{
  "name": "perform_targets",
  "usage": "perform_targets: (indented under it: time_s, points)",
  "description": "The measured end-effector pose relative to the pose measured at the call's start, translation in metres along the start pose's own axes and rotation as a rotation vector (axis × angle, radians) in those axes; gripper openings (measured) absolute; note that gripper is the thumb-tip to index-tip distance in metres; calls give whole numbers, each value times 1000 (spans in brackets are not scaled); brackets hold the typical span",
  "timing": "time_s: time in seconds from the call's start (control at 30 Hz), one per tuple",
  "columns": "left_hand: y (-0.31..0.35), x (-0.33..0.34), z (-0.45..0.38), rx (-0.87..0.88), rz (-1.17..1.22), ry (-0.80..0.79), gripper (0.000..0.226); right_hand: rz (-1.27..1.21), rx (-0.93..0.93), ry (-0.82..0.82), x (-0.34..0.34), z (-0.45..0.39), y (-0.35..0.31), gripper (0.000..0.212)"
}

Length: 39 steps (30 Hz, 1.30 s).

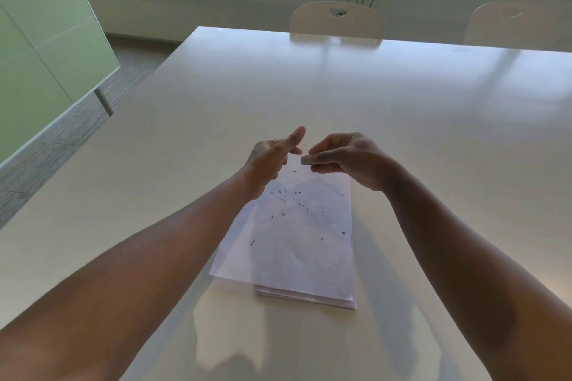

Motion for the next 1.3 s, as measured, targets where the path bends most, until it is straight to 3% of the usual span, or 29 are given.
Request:
perform_targets:
  time_s: [0.13,0.27,0.5,0.63,0.8,0.93,1.03,1.3]
  points:
    - [3,11,4,15,-37,-95,52,-37,9,-11,0,2,1,30]
    - [-4,12,8,42,78,-176,43,-128,17,31,-3,0,5,14]
    - [-11,13,12,20,279,-159,31,-430,195,3,-7,-6,17,18]
    - [-10,15,13,0,197,-100,25,-451,220,44,-5,-9,22,14]
    - [-11,12,12,7,125,82,30,-470,205,53,-1,-11,27,18]
    - [-12,15,14,-23,176,6,41,-489,189,30,5,-10,30,22]
    - [-11,18,17,-1,186,-63,27,-464,159,-19,8,-8,31,25]
    - [-6,21,17,-1,285,102,18,-488,172,16,16,-6,30,24]
Point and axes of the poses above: each hand's wrist, its own z-axis away from the middle knuckle, its own x-axis out of the palm, y = z × x, the point moved 3 cm from there along -z, towards the middle knuckle, and after that the axes turned 15 degrees about x, right-handed, at the moved point
